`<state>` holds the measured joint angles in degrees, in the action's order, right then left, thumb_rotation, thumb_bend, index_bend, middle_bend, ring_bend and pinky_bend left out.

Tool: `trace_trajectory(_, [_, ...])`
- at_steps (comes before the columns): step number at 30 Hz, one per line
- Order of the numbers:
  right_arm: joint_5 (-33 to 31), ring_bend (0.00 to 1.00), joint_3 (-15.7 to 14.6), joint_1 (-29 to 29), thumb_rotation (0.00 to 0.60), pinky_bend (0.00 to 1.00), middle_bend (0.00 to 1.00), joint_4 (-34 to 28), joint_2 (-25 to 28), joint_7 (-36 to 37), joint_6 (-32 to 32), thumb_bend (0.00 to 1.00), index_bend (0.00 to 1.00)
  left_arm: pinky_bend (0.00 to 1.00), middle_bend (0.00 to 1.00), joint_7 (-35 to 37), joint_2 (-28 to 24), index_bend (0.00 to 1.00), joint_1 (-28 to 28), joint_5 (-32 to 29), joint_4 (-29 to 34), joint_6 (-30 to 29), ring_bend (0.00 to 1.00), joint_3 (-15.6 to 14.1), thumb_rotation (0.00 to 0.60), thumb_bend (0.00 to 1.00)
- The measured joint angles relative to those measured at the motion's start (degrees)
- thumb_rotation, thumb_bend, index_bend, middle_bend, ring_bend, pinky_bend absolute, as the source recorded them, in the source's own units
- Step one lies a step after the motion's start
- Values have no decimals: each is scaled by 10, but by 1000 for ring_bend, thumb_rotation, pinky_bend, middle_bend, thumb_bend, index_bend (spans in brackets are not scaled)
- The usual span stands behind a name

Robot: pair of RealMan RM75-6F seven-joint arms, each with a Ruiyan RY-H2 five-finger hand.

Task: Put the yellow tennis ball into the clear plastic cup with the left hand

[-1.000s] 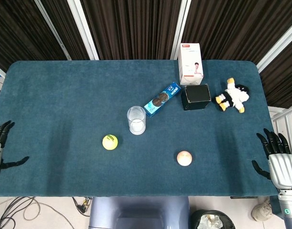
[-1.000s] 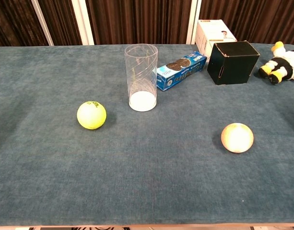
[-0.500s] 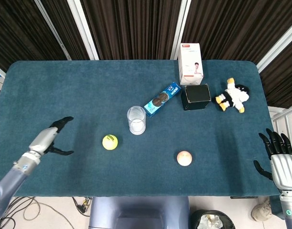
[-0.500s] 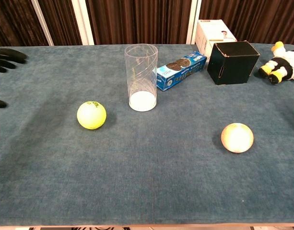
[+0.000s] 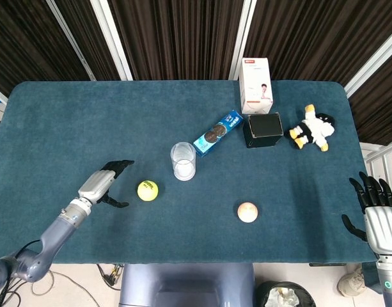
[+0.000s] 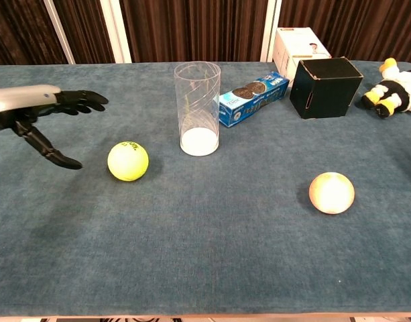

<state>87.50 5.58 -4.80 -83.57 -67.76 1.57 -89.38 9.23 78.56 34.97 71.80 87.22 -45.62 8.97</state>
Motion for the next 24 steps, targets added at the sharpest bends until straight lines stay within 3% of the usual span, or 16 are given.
trace_trajectory(12, [-4,47,2,1,600,11,35,1,0,1,0,352,133,214,220,-87,65,190,33,-63,-27,8,189,3,600,145])
trace_trajectory(24, [-9,51,5,2,600,10,35,1,1,3,0,352,132,228,251,-194,113,230,58,-119,-40,-17,201,1,600,185])
